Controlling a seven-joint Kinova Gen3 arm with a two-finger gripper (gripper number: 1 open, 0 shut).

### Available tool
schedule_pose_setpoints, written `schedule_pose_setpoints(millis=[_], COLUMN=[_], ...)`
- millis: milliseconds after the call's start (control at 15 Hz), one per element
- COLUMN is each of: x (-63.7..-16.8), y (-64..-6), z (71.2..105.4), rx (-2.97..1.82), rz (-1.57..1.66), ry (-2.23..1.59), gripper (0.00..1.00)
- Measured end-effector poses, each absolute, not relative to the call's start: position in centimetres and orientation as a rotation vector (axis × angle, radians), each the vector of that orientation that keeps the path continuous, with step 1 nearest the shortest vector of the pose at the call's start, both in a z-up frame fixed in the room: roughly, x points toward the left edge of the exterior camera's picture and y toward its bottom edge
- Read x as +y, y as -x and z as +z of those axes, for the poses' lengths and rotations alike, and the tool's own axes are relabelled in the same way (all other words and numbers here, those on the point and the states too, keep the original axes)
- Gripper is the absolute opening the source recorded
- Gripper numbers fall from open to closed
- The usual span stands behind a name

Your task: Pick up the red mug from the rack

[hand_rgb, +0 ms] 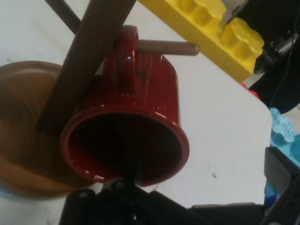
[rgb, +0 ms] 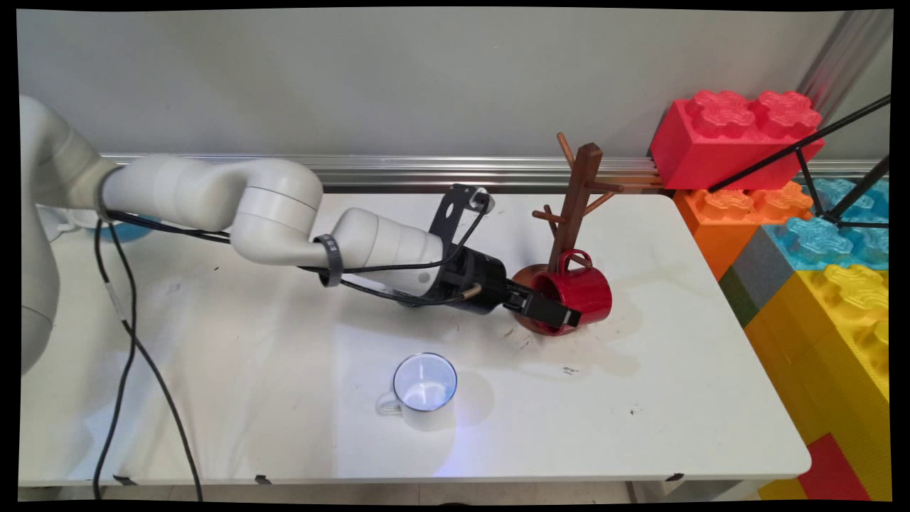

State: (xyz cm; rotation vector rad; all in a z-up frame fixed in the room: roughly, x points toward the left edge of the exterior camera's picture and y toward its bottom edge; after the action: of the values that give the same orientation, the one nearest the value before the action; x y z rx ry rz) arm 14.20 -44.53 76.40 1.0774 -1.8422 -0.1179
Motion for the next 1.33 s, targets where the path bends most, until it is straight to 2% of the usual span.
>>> schedule_pose_setpoints(millis=[1133, 1200, 1333], x=[-46.5, -46.5, -46.5], y=[-11.7, -11.7, -11.8], z=[73.4, 73.3, 73.2], rx=[-1.719, -1.718, -1.717], rz=[-0.148, -0.144, -0.135], ry=[-1.132, -1.133, -1.139], gripper=[1.0, 0.0, 0.0])
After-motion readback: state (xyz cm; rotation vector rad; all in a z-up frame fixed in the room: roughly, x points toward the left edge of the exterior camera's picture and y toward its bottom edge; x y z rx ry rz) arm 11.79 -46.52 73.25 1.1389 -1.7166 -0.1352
